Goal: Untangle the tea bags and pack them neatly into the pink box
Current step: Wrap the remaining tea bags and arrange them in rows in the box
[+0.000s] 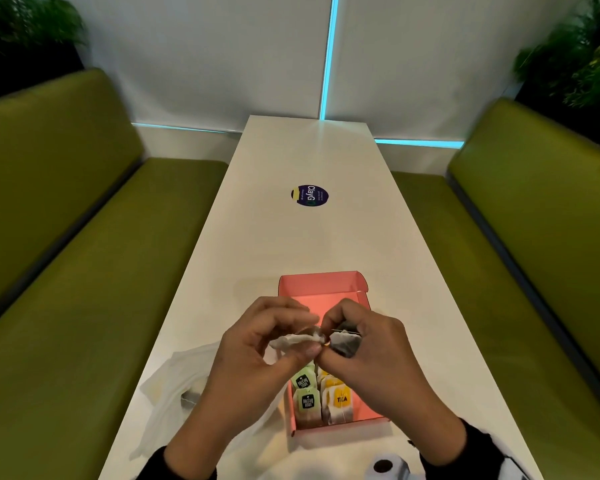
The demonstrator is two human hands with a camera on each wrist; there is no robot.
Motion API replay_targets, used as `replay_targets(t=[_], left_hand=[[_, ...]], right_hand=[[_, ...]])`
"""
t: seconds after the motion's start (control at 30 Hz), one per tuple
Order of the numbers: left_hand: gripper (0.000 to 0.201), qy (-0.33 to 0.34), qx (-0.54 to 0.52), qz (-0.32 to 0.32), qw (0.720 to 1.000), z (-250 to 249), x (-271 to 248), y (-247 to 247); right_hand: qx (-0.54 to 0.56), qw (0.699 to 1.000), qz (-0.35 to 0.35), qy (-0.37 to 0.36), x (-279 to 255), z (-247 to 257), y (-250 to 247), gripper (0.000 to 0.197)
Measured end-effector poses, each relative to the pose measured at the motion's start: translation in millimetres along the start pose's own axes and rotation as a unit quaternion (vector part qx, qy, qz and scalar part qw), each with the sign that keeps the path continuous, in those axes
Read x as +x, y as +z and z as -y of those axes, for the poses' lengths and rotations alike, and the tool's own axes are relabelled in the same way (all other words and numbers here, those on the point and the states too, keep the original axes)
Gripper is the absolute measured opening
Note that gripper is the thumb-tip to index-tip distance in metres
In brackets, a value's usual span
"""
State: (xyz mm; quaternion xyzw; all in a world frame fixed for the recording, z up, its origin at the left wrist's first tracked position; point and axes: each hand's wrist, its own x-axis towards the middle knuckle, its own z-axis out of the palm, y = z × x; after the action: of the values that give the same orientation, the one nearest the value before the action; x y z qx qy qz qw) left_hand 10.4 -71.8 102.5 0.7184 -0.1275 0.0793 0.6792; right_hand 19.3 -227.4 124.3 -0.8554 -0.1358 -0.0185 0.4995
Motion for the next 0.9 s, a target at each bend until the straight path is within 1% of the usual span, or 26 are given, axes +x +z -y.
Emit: replay_targets(t=[0.07,0.1,0.17,0.23,0.3,0.4,0.47,0.57,0.6,0.73,0.8,0.9], left_hand=[[0.013,0.012,0.039,-0.011,0.999,-1,-1,0],[0.01,0.009,0.042,-0.023,0.999,-1,-1,1],[0.008,-0.015,0.01,-0.046,0.999,-2,-1,4],[0.011,-0.044,-0.052,-0.068,0.995,-4,-1,7],[0.012,-0.057,-0.1,-0.084,0.99,-7,-2,10],[0.013,-0.068,-0.105,-0.077,0.989,-7,-3,8],[0.014,-0.07,-0.088,-0.075,0.991,-7,-4,6],[0.016,-0.075,-0.082,-0.068,0.991,-7,-4,6],[0.016,-0.078,-0.087,-0.064,0.991,-8,-4,6],[0.019,-0.091,-0.095,-0.065,0.989,-6,-6,8],[0.017,-0.098,-0.09,-0.075,0.988,-5,-6,7],[0.015,-0.102,-0.053,-0.09,0.989,-2,-6,4]], right_hand=[[0.007,1.0,-0.006,0.002,0,0,0,0.027],[0.011,1.0,-0.01,0.002,0,0,0,0.025],[0.01,1.0,-0.01,-0.003,0,0,-2,0.023],[-0.002,1.0,0.002,-0.003,0,-1,-3,0.024],[-0.008,1.0,0.015,-0.003,-1,0,-4,0.024],[0.016,1.0,0.016,0.009,-2,3,-7,0.02],[0.04,0.999,0.023,0.028,-3,5,-11,0.025],[0.085,0.991,0.059,0.083,-3,7,-14,0.042],[0.102,0.988,0.066,0.1,-3,8,-14,0.043],[0.185,0.972,0.055,0.133,-2,10,-9,0.028],[0.191,0.97,0.05,0.14,-2,7,-7,0.023],[0.189,0.97,0.047,0.148,-3,2,-5,0.018]])
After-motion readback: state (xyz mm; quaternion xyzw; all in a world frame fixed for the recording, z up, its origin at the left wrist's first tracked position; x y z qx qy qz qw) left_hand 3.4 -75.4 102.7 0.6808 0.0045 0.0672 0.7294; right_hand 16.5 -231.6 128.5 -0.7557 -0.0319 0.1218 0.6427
